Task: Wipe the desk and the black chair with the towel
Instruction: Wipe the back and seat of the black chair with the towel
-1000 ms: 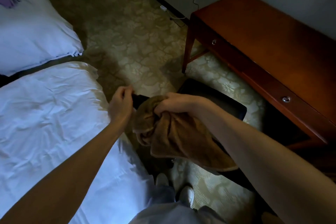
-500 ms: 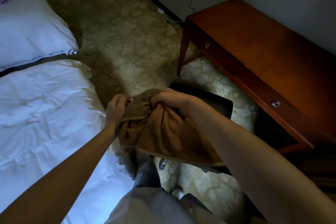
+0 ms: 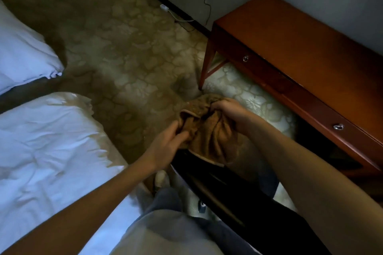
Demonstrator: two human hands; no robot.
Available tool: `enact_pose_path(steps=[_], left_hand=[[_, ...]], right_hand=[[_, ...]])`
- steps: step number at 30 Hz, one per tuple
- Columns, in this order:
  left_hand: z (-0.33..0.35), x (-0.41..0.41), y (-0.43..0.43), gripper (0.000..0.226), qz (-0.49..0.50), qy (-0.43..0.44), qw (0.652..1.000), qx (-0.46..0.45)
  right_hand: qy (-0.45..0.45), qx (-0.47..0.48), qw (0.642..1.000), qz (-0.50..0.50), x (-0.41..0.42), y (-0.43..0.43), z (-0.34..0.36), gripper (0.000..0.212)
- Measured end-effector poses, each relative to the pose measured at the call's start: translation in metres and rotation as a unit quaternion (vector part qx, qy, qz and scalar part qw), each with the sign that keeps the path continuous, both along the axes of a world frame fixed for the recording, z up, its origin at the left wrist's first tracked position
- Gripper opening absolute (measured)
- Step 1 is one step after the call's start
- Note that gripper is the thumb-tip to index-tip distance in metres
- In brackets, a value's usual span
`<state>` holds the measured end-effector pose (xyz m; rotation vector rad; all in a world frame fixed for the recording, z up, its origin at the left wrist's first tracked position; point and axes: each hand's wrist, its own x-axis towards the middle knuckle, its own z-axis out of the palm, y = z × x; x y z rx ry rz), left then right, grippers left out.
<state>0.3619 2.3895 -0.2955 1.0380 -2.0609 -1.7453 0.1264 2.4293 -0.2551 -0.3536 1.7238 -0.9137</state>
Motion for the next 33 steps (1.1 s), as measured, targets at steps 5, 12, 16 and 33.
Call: enact_pose_path(steps=[5, 12, 16, 33], left_hand=[[0.006, -0.001, -0.041, 0.041, -0.061, -0.063, 0.995, 0.048], [0.000, -0.006, -0.099, 0.025, -0.010, -0.013, 0.983, 0.184], [0.003, -0.007, -0.188, 0.048, 0.148, -0.028, 0.968, 0.198], [0.024, -0.060, -0.487, 0.013, 0.237, 0.117, 0.936, 0.231]], right_hand=[[0.015, 0.000, 0.999, -0.037, 0.003, -0.039, 0.005, 0.016], [-0.041, -0.034, 0.998, -0.042, 0.008, -0.082, 0.008, 0.026], [-0.056, -0.083, 0.993, -0.066, 0.017, -0.121, 0.014, 0.037], [-0.127, -0.181, 0.972, -0.075, 0.041, -0.412, 0.010, 0.073]])
